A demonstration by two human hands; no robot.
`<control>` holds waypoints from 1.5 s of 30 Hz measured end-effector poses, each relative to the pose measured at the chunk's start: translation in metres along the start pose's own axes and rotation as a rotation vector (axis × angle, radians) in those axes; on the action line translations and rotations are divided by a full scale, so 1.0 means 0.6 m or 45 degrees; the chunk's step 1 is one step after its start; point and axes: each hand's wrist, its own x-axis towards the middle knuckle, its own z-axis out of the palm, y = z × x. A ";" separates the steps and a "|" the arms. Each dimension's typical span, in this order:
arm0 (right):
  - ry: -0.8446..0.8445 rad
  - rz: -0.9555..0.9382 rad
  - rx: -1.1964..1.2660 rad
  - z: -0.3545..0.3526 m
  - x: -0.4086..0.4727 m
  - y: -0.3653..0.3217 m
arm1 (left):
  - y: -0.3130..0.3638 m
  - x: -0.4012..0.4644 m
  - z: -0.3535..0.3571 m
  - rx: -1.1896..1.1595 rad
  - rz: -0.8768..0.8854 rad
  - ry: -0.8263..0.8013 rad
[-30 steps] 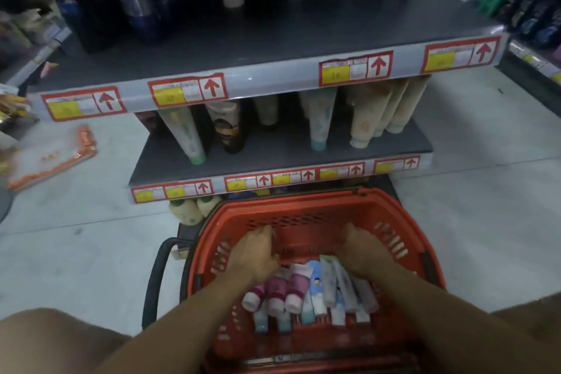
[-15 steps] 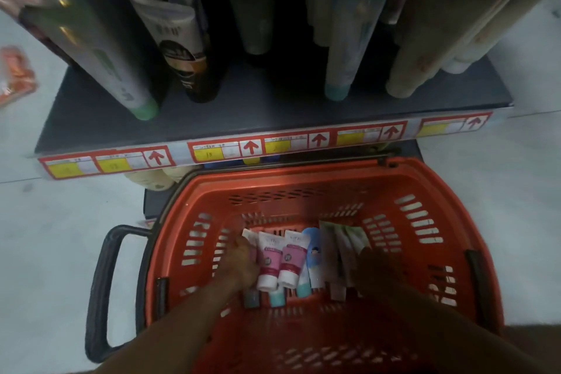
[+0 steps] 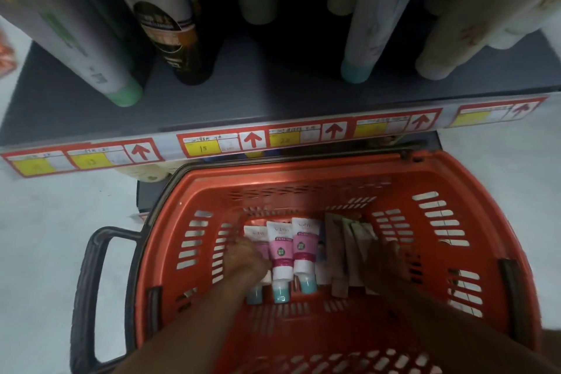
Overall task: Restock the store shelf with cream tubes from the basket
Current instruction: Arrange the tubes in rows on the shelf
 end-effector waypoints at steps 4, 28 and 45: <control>-0.049 0.026 0.167 0.001 0.010 0.010 | -0.017 0.016 0.035 -0.206 -0.099 -0.062; 0.052 -0.207 0.433 -0.057 -0.077 -0.007 | -0.013 -0.170 -0.077 -0.944 0.127 -0.159; 0.429 -0.683 0.920 -0.199 -0.258 -0.007 | 0.014 -0.348 -0.195 -1.390 0.626 -0.258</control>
